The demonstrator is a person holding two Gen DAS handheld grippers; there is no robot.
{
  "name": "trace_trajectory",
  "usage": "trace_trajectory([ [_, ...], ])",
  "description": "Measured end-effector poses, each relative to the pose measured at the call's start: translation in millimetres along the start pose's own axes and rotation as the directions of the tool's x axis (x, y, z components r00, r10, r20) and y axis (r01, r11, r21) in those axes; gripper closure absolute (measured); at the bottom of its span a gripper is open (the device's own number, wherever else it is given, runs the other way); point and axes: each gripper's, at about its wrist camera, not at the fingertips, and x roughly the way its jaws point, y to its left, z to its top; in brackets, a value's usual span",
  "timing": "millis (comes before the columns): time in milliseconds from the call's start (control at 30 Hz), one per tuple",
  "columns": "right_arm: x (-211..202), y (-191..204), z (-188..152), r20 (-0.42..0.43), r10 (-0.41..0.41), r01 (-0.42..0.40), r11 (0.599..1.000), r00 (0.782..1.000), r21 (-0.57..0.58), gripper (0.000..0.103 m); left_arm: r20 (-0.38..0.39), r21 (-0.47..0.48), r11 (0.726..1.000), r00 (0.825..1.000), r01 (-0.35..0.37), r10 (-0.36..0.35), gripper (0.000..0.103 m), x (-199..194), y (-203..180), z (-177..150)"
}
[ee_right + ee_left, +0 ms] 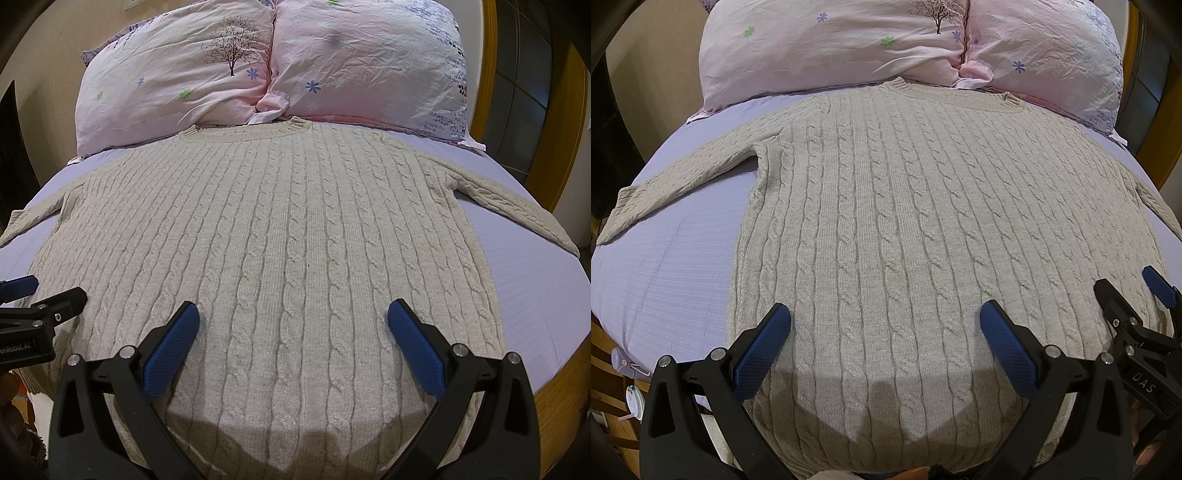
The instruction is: Fold small clothes
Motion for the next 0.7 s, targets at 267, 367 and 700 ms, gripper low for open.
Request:
trace_trajectory([
  [267,0.4,0.0,-0.2,-0.001,-0.001,0.001,1.000,1.000,0.000,0.002,0.000,0.000,1.000,1.000,0.000,0.000,0.001,0.0,0.0,0.1],
  [367,0.6,0.1,-0.4,0.000,0.000,0.000,1.000,1.000,0.000,0.002,-0.002,0.000,1.000,1.000,-0.001,0.001,0.001,0.0,0.1,0.0],
  [700,1.1,1.3,-2.1,-0.005,0.000,0.000,1.000,1.000,0.000,0.002,-0.012,0.001,1.000,1.000,0.000,0.000,0.001,1.6,2.7,0.5],
])
